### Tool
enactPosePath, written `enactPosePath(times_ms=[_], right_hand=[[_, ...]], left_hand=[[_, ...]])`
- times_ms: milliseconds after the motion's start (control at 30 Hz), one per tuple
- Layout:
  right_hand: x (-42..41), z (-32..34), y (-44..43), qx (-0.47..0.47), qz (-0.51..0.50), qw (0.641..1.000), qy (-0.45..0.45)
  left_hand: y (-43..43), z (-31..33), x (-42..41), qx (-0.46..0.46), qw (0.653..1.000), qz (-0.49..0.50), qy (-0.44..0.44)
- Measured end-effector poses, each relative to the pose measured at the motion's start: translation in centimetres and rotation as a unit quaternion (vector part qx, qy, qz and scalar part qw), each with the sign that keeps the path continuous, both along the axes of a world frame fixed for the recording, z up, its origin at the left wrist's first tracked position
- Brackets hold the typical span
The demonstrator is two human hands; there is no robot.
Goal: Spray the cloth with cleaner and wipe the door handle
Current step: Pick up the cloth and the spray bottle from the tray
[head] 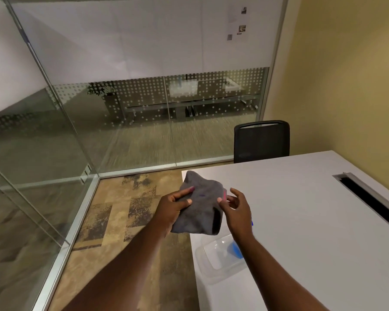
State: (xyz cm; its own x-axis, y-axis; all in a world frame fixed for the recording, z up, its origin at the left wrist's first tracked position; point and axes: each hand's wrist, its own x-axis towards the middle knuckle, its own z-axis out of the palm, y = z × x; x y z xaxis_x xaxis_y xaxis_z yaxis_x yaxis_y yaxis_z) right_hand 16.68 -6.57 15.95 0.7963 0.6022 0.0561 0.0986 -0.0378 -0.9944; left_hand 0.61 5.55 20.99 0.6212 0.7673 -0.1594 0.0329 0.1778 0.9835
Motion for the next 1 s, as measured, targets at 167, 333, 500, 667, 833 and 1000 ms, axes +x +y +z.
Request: enactPosePath(times_ms=[167,333,500,667,833,1000], right_hand=[[2.5,-3.1,-3.4,0.000,-0.089,0.995,-0.035],[4.5,-7.5,-6.0,-0.044,-0.111,0.993,-0.017],[4.9,-12.0,-6.7,-0.095,-0.095,0.991,0.021],[5.5,-14.4,-5.4,-0.127,-0.057,0.990,0.034],[6.4,-15.5,-3.5,-0.131,-0.041,0.990,0.046],[7.3,-15.6,-2.0,-0.122,-0.030,0.991,0.042]], left_hand=[[0.3,-1.8,0.8,0.002,1.000,-0.002,0.015],[0.9,-4.1,1.6,-0.016,1.000,0.012,0.022],[1.6,-6.0,2.3,-0.015,1.000,0.014,0.024],[2.5,-7.5,2.6,0.005,0.999,0.024,0.039],[3.3,-8.6,2.5,-0.003,0.999,0.036,0.039],[4.2,-9.5,1.8,-0.009,0.998,0.036,0.052]])
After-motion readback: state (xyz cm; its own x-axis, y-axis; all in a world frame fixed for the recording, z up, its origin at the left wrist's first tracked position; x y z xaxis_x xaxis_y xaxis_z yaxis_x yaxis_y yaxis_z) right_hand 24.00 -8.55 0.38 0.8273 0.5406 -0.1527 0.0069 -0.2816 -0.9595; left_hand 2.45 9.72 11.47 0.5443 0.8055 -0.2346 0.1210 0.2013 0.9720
